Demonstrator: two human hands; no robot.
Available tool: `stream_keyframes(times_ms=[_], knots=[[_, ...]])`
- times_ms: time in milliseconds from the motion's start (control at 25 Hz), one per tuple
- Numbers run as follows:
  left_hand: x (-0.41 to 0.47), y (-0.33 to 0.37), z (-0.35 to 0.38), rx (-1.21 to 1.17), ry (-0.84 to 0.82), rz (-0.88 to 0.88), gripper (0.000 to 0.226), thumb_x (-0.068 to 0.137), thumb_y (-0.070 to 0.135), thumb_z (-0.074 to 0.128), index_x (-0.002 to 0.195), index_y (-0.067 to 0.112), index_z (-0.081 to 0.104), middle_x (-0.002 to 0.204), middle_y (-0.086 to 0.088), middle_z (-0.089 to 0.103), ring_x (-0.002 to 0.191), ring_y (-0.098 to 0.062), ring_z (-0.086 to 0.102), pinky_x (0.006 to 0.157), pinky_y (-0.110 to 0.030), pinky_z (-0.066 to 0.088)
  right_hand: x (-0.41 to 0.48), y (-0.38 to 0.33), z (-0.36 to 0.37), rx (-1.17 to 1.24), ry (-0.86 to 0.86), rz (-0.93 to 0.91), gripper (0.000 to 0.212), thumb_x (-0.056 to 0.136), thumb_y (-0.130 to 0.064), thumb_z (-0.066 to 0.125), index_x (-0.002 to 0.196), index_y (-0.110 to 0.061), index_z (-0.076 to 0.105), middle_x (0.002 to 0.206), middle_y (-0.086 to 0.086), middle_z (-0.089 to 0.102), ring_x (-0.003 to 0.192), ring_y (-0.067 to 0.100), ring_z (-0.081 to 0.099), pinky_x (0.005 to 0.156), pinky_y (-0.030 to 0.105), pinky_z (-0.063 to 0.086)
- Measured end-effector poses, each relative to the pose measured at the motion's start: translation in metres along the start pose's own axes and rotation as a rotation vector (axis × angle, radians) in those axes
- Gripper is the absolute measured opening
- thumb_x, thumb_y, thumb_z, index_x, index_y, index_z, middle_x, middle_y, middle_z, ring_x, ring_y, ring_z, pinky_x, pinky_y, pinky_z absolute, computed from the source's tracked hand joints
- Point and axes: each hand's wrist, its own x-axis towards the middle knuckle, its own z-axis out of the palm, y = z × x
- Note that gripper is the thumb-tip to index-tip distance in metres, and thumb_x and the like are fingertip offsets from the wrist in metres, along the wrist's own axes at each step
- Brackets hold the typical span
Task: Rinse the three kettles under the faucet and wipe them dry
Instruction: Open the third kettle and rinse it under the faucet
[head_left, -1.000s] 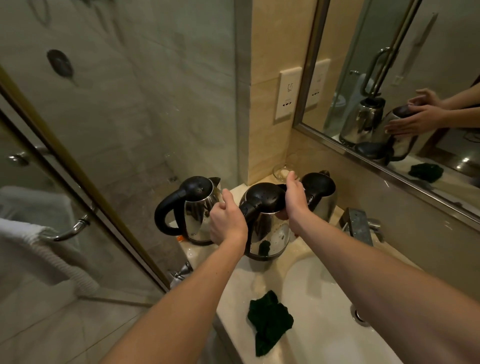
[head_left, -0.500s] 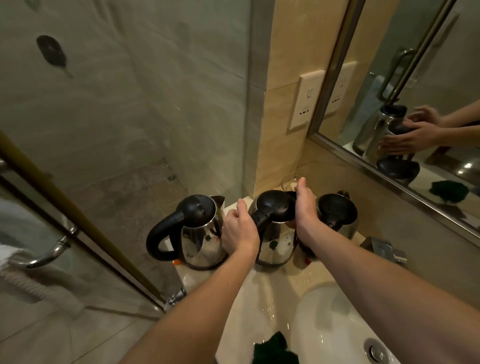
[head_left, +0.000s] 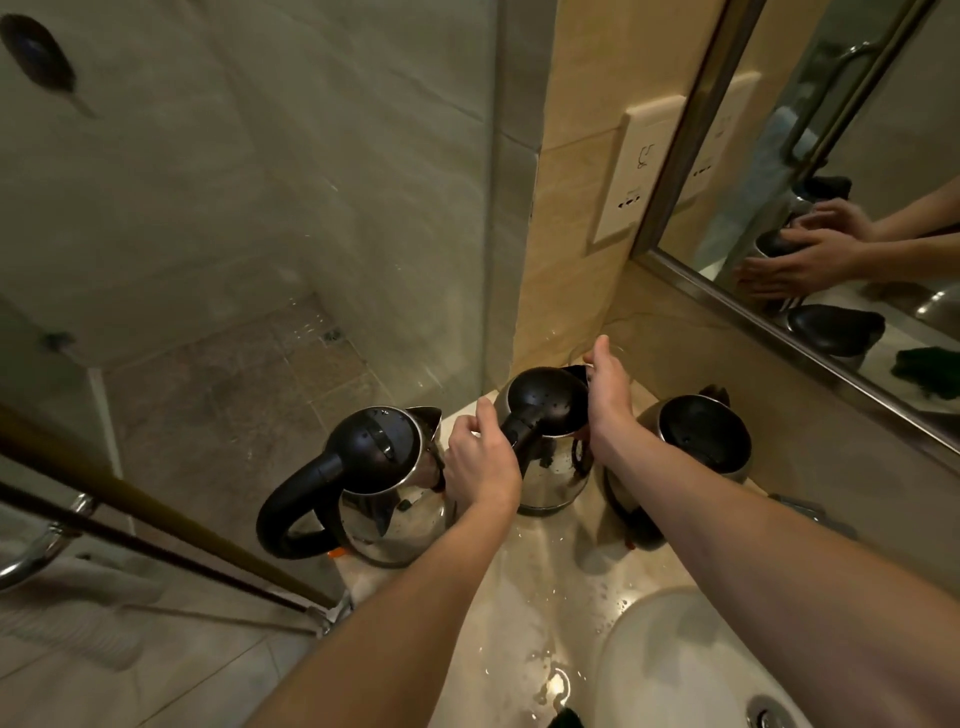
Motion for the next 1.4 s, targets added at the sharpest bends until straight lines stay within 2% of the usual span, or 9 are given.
stream_keyframes(times_ms=[120, 440, 600, 720, 880, 1000, 1080, 1240, 1400], knots=[[0.006, -0.005, 0.005, -0.012, 0.008, 0.004, 0.05, 0.101, 0.05, 0.033, 0.102, 0.013, 0.066, 0.098, -0.005, 0.062, 0.096, -0.024, 0.055, 0.082, -0.036, 0.037, 0.008, 0.004, 0.003, -0.004, -0.007, -0.012, 0.062, 0.097, -0.063, 0.032, 0.142, -0.023, 0.044, 0.132, 0.001, 0.054, 0.123, 0.024, 0.049, 0.108, 0.048, 0.036], [0.008, -0.005, 0.011, 0.114, -0.024, 0.022, 0.052, 0.1, 0.053, 0.03, 0.103, 0.014, 0.064, 0.1, -0.007, 0.065, 0.1, -0.029, 0.057, 0.092, -0.043, 0.044, 0.014, 0.006, 0.001, -0.109, -0.033, -0.065, 0.056, 0.099, -0.06, 0.03, 0.141, -0.023, 0.038, 0.12, -0.002, 0.047, 0.114, 0.021, 0.046, 0.097, 0.042, 0.035], [0.005, 0.0, 0.005, 0.263, -0.088, 0.104, 0.049, 0.1, 0.054, 0.027, 0.1, 0.015, 0.058, 0.1, -0.007, 0.062, 0.101, -0.031, 0.057, 0.089, -0.042, 0.043, 0.006, 0.003, -0.003, -0.225, -0.058, -0.073, 0.06, 0.099, -0.061, 0.03, 0.145, -0.023, 0.033, 0.139, 0.006, 0.046, 0.131, 0.029, 0.043, 0.106, 0.047, 0.033], [-0.002, 0.003, -0.002, 0.309, -0.105, 0.162, 0.047, 0.101, 0.053, 0.026, 0.101, 0.014, 0.053, 0.097, -0.008, 0.06, 0.099, -0.032, 0.058, 0.085, -0.042, 0.043, -0.007, -0.002, -0.013, -0.353, -0.062, -0.157, 0.059, 0.1, -0.058, 0.029, 0.144, -0.021, 0.034, 0.144, 0.007, 0.046, 0.132, 0.028, 0.043, 0.105, 0.044, 0.034], [-0.013, 0.005, -0.013, 0.435, -0.132, 0.306, 0.04, 0.102, 0.049, 0.029, 0.101, 0.014, 0.045, 0.09, -0.006, 0.054, 0.095, -0.032, 0.058, 0.077, -0.039, 0.041, -0.027, -0.011, -0.046, -0.491, -0.004, -0.362, 0.051, 0.102, -0.05, 0.034, 0.14, -0.017, 0.043, 0.137, 0.003, 0.053, 0.123, 0.019, 0.049, 0.097, 0.035, 0.039], [-0.022, 0.005, -0.019, 0.587, -0.146, 0.45, 0.04, 0.102, 0.048, 0.03, 0.108, 0.012, 0.045, 0.099, -0.011, 0.06, 0.095, -0.031, 0.06, 0.078, -0.041, 0.047, -0.038, -0.019, -0.078, -0.615, 0.08, -0.51, 0.047, 0.103, -0.047, 0.035, 0.136, -0.016, 0.048, 0.129, 0.001, 0.057, 0.117, 0.015, 0.05, 0.09, 0.031, 0.038], [-0.028, 0.007, -0.022, 0.669, -0.104, 0.552, 0.042, 0.101, 0.047, 0.032, 0.114, 0.01, 0.048, 0.106, -0.01, 0.059, 0.098, -0.028, 0.058, 0.08, -0.04, 0.045, -0.044, -0.024, -0.102, -0.772, 0.124, -0.582, 0.048, 0.103, -0.046, 0.033, 0.136, -0.015, 0.049, 0.131, 0.002, 0.056, 0.116, 0.014, 0.049, 0.093, 0.033, 0.039], [-0.04, 0.008, -0.02, 0.713, -0.066, 0.788, 0.034, 0.101, 0.04, 0.037, 0.106, 0.012, 0.054, 0.102, -0.005, 0.054, 0.094, -0.019, 0.047, 0.084, -0.035, 0.042, -0.043, -0.025, -0.153, -1.127, 0.164, -0.593, 0.054, 0.102, -0.05, 0.028, 0.141, -0.015, 0.043, 0.138, 0.008, 0.05, 0.128, 0.025, 0.046, 0.106, 0.044, 0.037], [-0.062, 0.004, 0.004, 0.642, -0.22, 0.848, 0.032, 0.101, 0.038, 0.04, 0.094, 0.01, 0.055, 0.094, -0.007, 0.056, 0.091, -0.023, 0.05, 0.081, -0.038, 0.044, -0.039, -0.017, -0.184, -1.296, 0.213, -0.537, 0.059, 0.101, -0.054, 0.023, 0.143, -0.016, 0.038, 0.141, 0.013, 0.046, 0.128, 0.031, 0.045, 0.104, 0.046, 0.035]])
